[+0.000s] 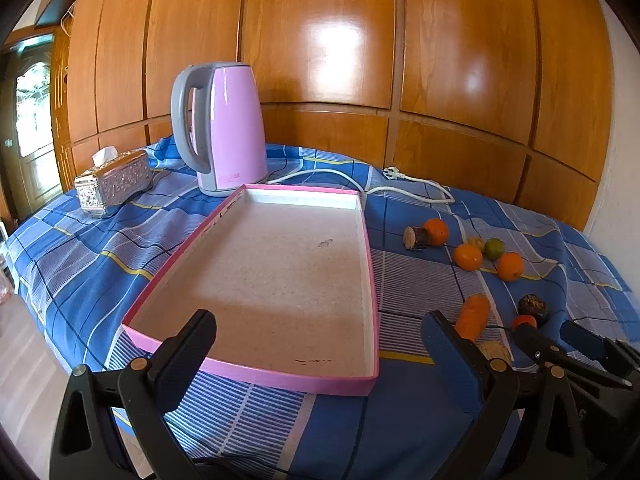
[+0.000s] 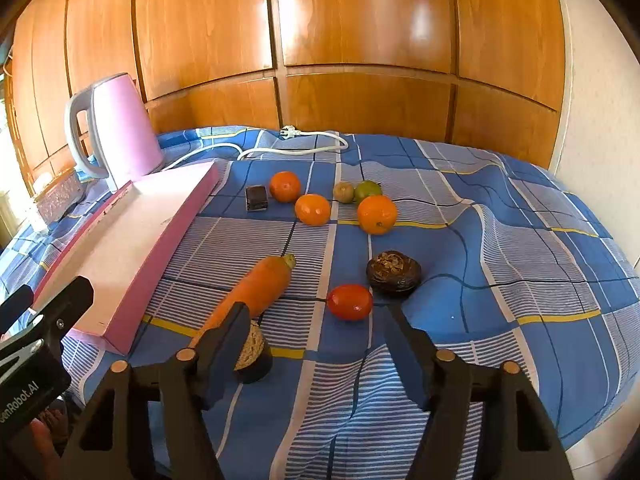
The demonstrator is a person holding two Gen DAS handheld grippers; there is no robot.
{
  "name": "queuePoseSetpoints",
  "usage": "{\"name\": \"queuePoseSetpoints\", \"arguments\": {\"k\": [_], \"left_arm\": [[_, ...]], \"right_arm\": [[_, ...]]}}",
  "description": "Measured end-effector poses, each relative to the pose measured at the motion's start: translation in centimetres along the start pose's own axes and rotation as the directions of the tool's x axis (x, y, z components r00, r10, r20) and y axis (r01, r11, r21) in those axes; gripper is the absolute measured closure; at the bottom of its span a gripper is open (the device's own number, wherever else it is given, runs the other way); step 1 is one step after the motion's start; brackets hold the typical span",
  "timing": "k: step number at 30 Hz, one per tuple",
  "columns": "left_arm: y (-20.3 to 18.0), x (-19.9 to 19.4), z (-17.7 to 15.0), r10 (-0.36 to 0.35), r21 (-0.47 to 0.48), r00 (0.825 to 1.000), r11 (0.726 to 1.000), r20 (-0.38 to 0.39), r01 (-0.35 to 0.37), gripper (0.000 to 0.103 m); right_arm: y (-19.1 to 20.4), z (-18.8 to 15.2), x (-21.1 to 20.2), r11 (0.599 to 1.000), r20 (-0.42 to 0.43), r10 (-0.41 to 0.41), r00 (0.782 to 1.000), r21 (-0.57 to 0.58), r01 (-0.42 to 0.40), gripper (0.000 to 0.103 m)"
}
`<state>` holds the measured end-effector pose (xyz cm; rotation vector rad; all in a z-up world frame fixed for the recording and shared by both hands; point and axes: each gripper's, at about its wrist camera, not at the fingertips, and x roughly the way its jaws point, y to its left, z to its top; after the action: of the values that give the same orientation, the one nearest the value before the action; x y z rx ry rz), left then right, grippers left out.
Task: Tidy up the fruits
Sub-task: 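Move left tool toward the orange carrot while right tool approaches the eggplant slice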
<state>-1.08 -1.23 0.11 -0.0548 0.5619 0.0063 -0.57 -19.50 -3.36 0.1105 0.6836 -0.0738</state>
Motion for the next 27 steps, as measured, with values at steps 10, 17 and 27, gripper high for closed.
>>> {"name": "queuePoseSetpoints", "arguments": {"k": [10,17,27], "left_arm": [[-0.4,-0.3,-0.1,-0.04,0.016,0.999,0.999,0.001,0.04,0.0],[-0.4,-0.2,-0.2,-0.06,0.019,0.998,0.998,-0.008,0.06,0.0],[-1.1,0.0,-0.3,-0.169,0.034,0.984,0.985,-0.051,0.171,0.001]], "right_arm": [[-1.0,0.2,-0.4,0.998,-0.016,0.034,0.999,0.046,-0.033,0.05],[-2.0,0.3,-0.6,0.995,-0.044,0.065,0.997,0.081,-0.061,0.05],[-3.1,0.5,-0.3,0.972,-0.096,0.214,0.972,0.121,-0.202,0.05]]}}
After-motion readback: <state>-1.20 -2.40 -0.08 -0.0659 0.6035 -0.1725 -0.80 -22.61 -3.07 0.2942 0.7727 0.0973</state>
